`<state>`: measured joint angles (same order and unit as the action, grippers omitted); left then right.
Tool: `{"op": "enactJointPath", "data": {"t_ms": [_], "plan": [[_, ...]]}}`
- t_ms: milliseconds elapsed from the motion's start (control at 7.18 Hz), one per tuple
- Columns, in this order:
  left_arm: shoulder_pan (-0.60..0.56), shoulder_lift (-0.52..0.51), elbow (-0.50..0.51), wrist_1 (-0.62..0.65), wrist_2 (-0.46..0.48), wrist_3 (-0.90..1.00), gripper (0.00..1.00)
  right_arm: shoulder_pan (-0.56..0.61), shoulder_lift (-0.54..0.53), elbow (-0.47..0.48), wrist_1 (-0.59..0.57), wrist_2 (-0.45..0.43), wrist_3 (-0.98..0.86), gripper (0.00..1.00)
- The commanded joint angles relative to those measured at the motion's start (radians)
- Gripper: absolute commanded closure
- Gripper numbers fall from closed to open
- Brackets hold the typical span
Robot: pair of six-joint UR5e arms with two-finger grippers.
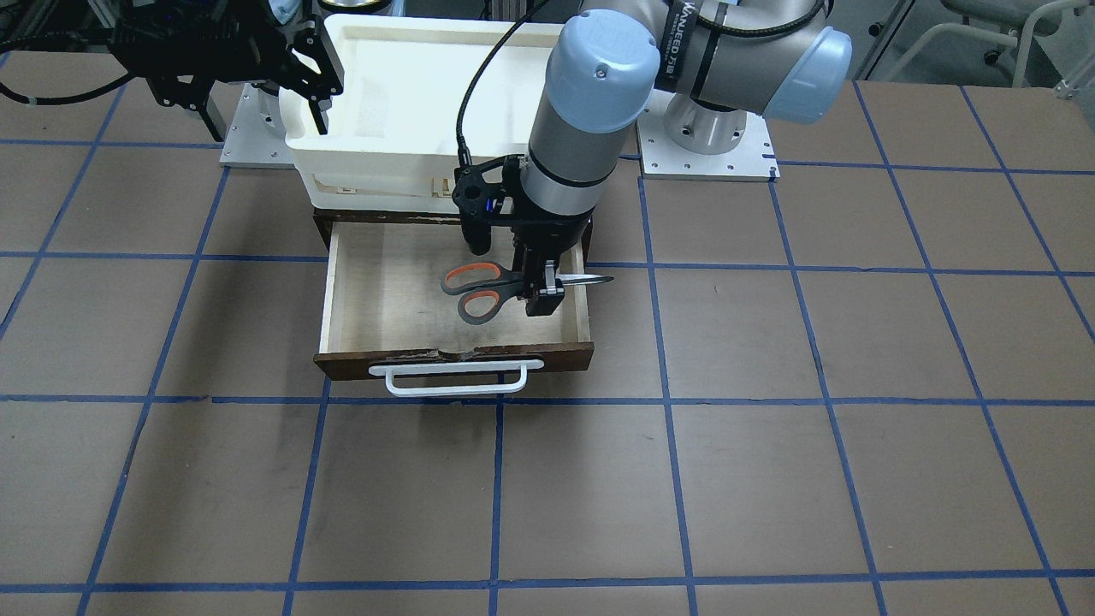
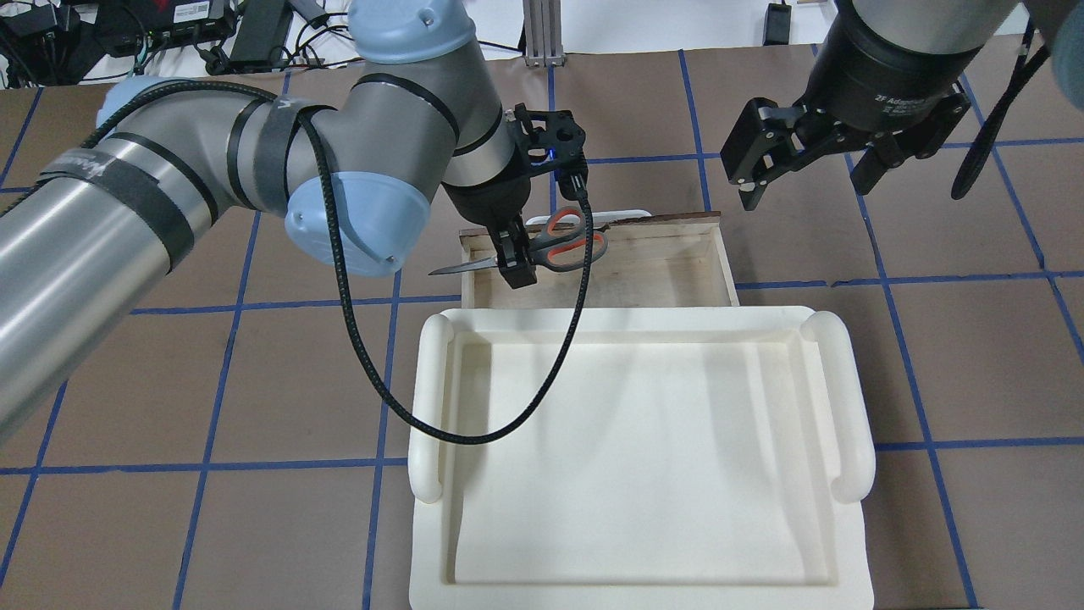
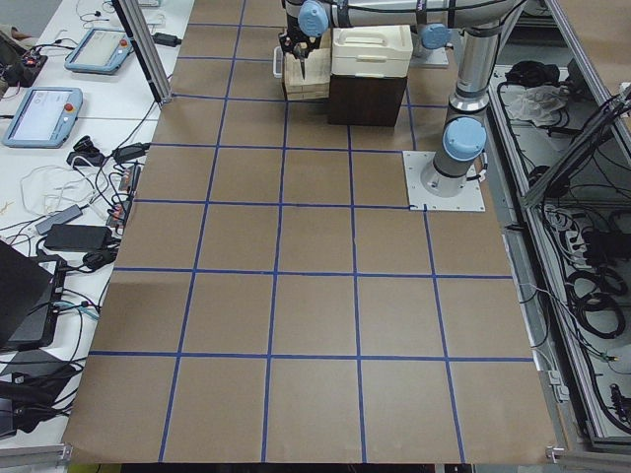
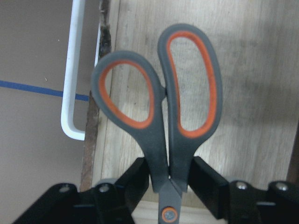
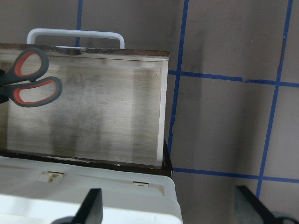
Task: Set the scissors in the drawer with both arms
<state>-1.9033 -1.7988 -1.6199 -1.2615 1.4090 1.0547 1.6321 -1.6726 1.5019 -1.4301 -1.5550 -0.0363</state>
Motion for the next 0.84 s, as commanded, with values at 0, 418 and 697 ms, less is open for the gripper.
{"op": "enactJointPath", "data": {"t_ms": [0,418,697], "plan": [[-0.052,-0.048,0.0,0.048,-0.004,-0.065,1.0,0.0,-0.001,0.0,-0.001,0.0,0.058,0.0],[-0.098,-0.073,-0.003,0.044,0.008,-0.07,1.0,0.002,-0.001,0.0,-0.001,0.016,0.059,0.0],[-0.108,-0.099,-0.003,0.072,0.01,-0.07,1.0,0.0,0.005,0.0,-0.001,0.015,0.055,0.0]]}}
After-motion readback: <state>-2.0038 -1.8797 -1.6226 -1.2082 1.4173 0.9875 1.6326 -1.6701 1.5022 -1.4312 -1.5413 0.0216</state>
